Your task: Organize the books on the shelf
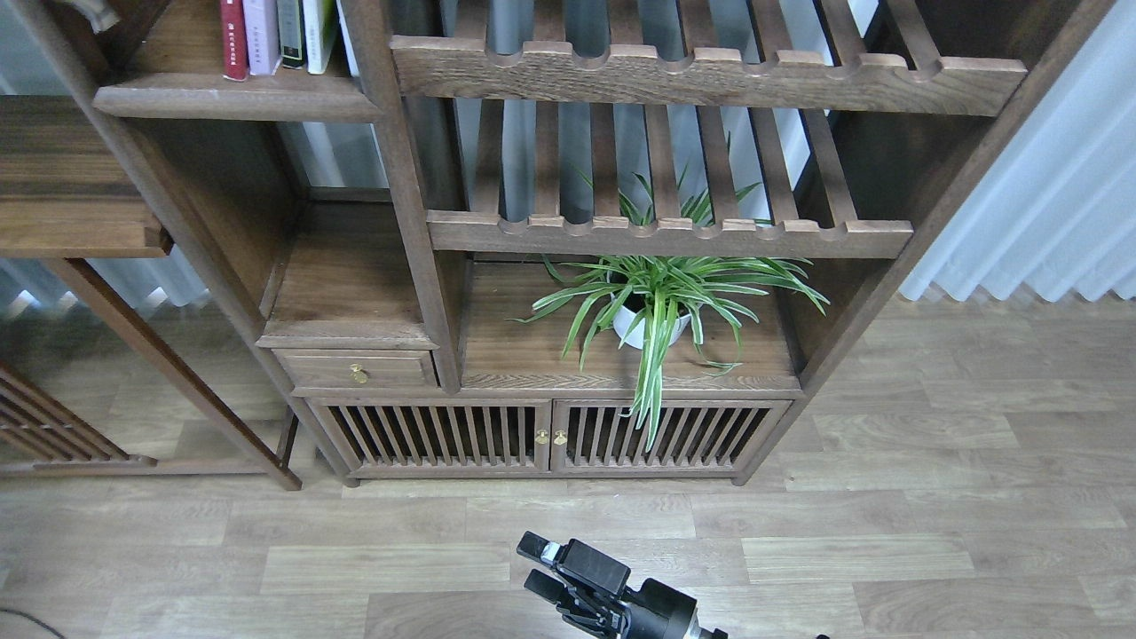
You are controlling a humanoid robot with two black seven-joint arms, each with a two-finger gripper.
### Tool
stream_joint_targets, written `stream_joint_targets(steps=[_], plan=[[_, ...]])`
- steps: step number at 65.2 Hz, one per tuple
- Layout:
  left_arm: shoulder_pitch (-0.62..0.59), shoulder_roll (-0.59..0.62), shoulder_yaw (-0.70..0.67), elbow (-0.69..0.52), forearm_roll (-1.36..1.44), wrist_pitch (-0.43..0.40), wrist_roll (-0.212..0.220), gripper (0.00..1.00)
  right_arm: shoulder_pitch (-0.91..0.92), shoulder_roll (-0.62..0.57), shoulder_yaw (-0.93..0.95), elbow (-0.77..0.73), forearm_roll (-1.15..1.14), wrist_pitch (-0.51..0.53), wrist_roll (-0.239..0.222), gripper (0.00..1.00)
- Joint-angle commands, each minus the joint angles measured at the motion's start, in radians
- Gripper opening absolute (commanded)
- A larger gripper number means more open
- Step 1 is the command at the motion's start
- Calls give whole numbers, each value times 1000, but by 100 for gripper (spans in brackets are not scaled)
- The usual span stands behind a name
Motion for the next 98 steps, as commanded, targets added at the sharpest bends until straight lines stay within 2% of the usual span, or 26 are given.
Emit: stream_joint_targets(steps=[1, 17, 47, 71, 98], plan=[[-16, -60, 0, 30, 1, 0, 10, 7, 0, 0, -1, 3, 0, 0, 0, 98], [-39, -106, 0, 115, 15, 0, 52, 7, 0, 0, -1, 5, 0, 0, 0, 98], [-110, -126, -3, 353, 210, 0, 76, 8, 1, 0, -1, 5, 0, 0, 0, 98], [-229, -330, 78, 561, 228, 0, 101, 8, 3, 0, -3, 8, 0, 0, 0, 98], [-298, -445, 211, 796, 228, 0, 136, 9, 3, 0, -3, 9, 0, 0, 0, 98]])
